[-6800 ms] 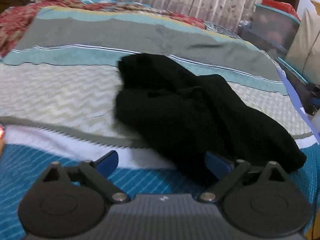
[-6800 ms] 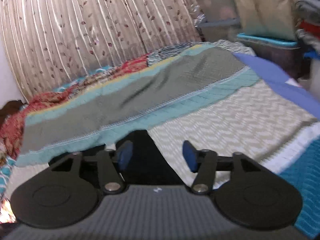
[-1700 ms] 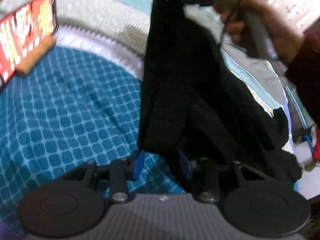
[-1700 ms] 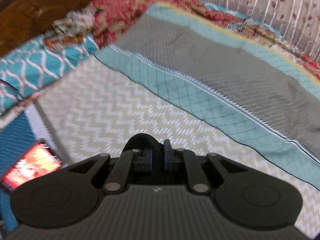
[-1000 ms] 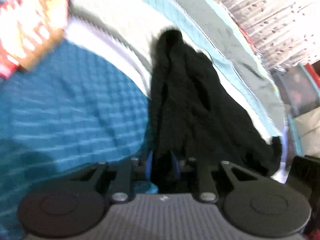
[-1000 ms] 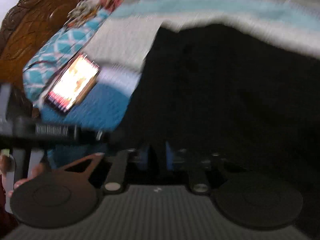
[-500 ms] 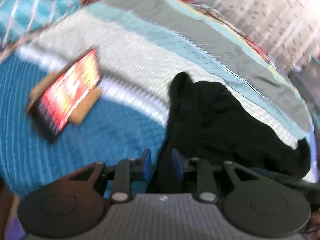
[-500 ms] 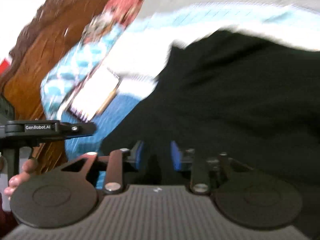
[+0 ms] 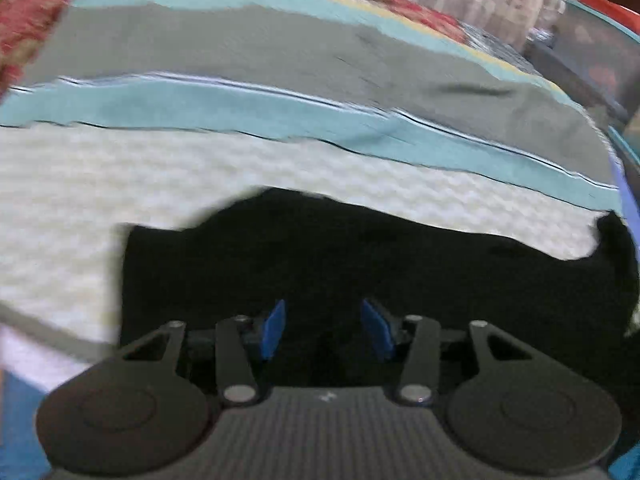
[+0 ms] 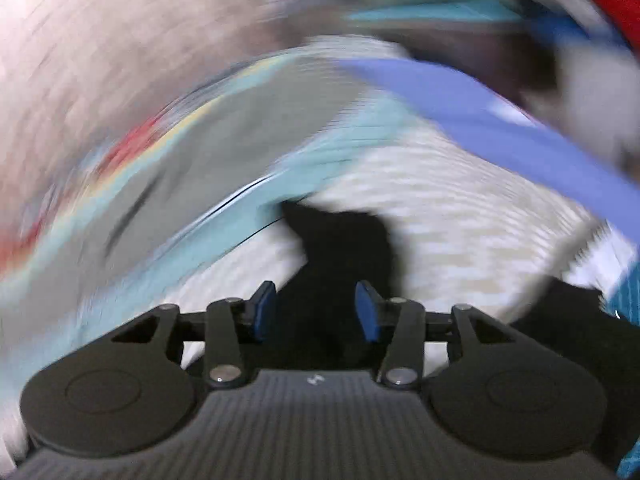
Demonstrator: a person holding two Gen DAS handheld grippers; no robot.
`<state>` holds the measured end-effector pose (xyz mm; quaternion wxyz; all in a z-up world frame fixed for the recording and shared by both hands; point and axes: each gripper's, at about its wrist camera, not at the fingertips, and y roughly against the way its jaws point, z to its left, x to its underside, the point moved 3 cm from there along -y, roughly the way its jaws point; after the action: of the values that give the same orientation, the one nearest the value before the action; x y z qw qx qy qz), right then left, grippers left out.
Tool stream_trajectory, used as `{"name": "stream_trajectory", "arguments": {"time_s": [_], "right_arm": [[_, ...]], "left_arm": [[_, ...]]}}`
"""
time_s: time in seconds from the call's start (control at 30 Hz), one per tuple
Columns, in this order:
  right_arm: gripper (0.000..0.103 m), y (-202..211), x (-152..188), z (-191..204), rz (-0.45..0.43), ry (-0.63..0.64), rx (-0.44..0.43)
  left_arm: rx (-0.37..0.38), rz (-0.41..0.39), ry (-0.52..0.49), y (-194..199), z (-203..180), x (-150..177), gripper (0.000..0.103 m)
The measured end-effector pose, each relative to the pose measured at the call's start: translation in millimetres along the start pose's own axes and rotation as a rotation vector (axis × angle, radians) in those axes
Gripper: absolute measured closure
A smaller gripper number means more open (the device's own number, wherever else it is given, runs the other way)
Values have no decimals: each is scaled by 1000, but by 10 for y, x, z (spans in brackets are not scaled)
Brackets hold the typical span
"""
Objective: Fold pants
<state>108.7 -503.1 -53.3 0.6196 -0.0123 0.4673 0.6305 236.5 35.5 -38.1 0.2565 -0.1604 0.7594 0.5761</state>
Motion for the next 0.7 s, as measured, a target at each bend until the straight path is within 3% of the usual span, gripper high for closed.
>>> {"name": "stream_trajectory", "arguments": {"time_s": [0.07,0.17,0.2,0.23,0.27,0.33,0.4,0.5,0.63,0.7], "right_arm": [[52,-271,-127,-352,39,-170,-45],[51,-641,-173,-546,92,-311,-109],[57,-711,-188,-513,101,-319,-142],[91,-741,-172,-354,104,-284,-181],[96,-699,-192,-140,102,-194,-195],[96,-526,-64,365,115,83,-255],[95,-325,296,840,201,400,-308],[91,-150,854,1085,272,715,-290],[87,-165,1083,1111,266,856,-258],[63,-171,912,1156,212,824,-260]], "left_arm": [[32,24,-19,-198,-271,-10,60],[79,65,-21,-468,-639,7,60],[91,80,-19,-548,-745,21,60],[95,91,-21,-621,-844,26,60],[93,99,-28,-686,-917,48,59],[80,110,-40,-794,-1020,104,55],[65,120,-46,-878,-1081,161,50],[34,104,-81,-914,-1172,207,42],[37,112,-106,-851,-1215,216,40],[51,112,-97,-789,-1187,181,40]]}}
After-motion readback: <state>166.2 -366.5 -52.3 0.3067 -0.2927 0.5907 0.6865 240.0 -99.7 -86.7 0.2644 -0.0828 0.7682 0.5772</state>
